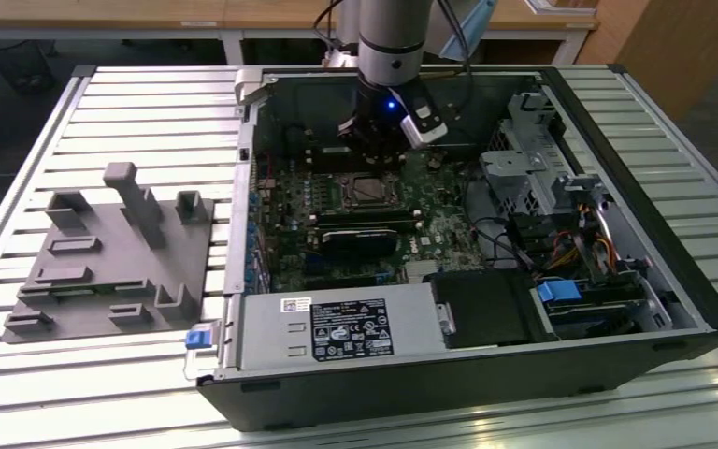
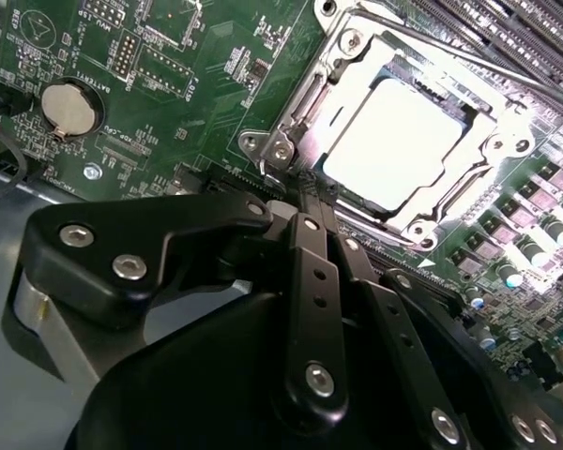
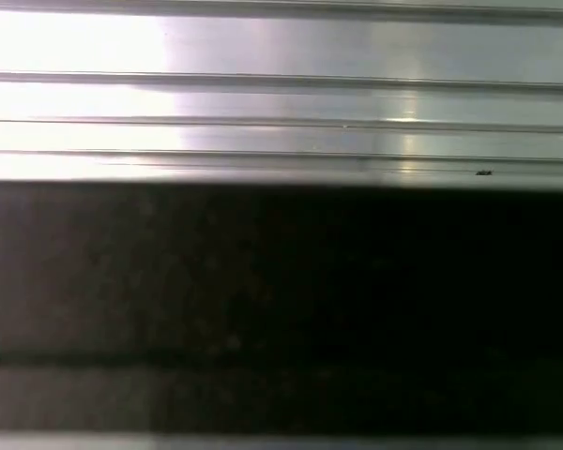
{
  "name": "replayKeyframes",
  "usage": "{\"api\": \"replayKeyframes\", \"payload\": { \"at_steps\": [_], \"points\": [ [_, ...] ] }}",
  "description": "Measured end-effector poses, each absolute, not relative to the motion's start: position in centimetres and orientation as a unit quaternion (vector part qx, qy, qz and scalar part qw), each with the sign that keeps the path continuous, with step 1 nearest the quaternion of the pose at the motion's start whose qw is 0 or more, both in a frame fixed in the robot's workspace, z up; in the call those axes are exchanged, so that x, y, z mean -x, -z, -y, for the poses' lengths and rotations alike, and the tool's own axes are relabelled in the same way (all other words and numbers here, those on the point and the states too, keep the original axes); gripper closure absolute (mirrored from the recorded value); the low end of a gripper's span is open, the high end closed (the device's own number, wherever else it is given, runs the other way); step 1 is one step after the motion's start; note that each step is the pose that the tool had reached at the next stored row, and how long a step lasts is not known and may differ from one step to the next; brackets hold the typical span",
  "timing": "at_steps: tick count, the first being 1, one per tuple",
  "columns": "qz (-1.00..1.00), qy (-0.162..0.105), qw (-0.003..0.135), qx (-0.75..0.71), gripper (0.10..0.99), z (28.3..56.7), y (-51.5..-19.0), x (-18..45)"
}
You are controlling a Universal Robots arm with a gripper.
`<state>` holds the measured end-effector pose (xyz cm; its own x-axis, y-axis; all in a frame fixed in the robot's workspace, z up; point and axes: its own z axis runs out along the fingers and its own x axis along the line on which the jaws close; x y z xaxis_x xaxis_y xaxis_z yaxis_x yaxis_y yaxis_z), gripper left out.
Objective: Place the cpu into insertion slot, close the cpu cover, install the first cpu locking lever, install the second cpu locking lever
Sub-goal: 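Install the first cpu locking lever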
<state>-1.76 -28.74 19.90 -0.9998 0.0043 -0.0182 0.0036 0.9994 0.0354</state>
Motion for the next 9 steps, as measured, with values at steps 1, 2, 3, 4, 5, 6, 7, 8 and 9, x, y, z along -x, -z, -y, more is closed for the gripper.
{"api": "replayKeyframes", "payload": {
  "at_steps": [1,2,3,4,5,6,7,8,9],
  "points": [
    [-1.000,-0.017,0.009,-0.002,0.976,28.75,-19.86,1.76],
    [-1.000,-0.017,0.009,-0.002,0.976,28.75,-19.82,1.76],
    [-1.000,-0.017,0.009,-0.002,0.976,28.75,-19.79,1.76],
    [-1.000,-0.017,0.009,-0.002,0.976,28.75,-19.77,1.76],
    [-1.000,-0.019,0.009,-0.002,0.976,28.75,-19.74,1.77],
    [-1.000,-0.022,0.009,-0.002,0.976,28.74,-19.71,1.76],
    [-1.000,-0.027,0.009,-0.002,0.976,28.74,-19.67,1.75],
    [-0.999,-0.032,0.009,-0.002,0.976,28.74,-19.63,1.75],
    [-0.999,-0.037,0.009,-0.002,0.976,28.74,-19.62,1.74]
  ]
}}
